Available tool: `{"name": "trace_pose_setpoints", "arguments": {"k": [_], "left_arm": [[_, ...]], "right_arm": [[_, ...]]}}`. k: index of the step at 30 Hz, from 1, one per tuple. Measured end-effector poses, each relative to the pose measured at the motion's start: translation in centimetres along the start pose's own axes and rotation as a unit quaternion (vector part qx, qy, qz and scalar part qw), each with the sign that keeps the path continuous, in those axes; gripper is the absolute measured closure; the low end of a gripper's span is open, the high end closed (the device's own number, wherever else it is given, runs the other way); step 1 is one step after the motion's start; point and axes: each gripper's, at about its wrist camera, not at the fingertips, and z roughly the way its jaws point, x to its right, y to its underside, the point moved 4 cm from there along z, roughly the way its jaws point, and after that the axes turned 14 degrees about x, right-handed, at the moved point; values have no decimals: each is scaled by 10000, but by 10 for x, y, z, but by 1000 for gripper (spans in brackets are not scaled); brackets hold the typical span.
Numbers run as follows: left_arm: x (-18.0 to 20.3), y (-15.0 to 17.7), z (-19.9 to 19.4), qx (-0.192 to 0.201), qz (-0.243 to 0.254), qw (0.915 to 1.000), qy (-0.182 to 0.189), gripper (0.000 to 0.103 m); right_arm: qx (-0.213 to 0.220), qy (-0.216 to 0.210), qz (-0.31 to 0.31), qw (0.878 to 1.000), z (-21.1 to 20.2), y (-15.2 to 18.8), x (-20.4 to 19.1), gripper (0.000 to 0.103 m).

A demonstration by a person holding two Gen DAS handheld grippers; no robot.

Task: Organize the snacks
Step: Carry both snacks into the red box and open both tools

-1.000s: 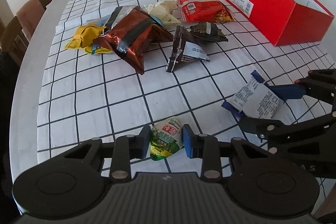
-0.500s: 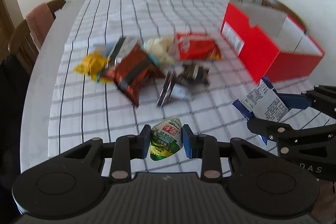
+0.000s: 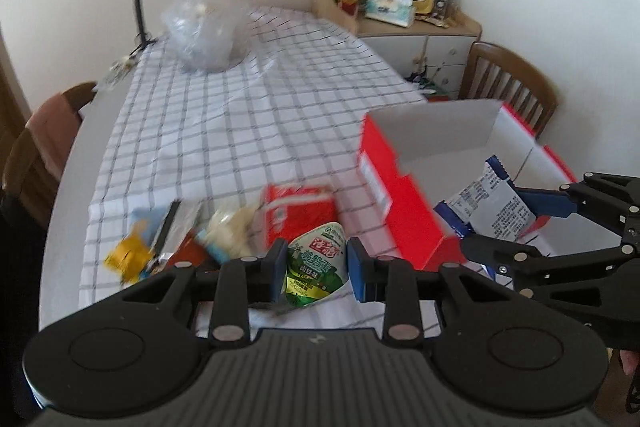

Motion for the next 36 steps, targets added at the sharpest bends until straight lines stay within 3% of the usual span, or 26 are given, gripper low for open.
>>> {"name": "trace_pose_setpoints", "arguments": {"k": [11,20,29,36], "left_arm": [[91,-47,72,-44,167,9995,279,72],[142,-49,159,-587,230,9975,317,72],[165,-27,225,-1238,302,9915,250,72],[173,-9,248,-1713,476,9838,217,71]], "right_arm": [[-156,436,238,9986,22,0,109,45],[-630,624,387,9953,56,25,178,45],[-1266,695,629,9875,93,61,214,45],[-1524,512,463,9859,105,72,209,45]]}}
